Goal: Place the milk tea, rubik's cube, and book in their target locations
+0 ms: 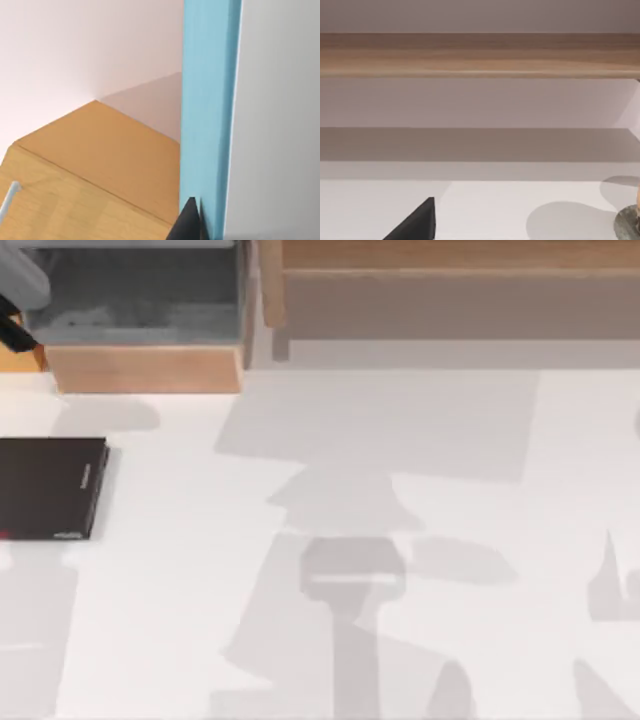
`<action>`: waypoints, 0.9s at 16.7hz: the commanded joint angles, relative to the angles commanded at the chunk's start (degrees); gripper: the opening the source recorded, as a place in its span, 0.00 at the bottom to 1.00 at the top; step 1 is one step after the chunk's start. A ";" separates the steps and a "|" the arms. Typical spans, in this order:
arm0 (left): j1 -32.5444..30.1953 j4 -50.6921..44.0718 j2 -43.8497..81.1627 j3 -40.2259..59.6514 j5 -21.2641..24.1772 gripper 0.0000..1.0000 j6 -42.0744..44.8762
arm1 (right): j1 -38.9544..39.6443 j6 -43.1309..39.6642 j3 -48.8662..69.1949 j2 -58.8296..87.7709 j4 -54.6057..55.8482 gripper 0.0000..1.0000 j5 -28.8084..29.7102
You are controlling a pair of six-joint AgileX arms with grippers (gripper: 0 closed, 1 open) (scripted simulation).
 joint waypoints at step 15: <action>11.25 -8.05 11.30 -21.06 1.22 0.00 35.85 | 0.00 0.00 0.00 0.00 0.00 1.00 0.00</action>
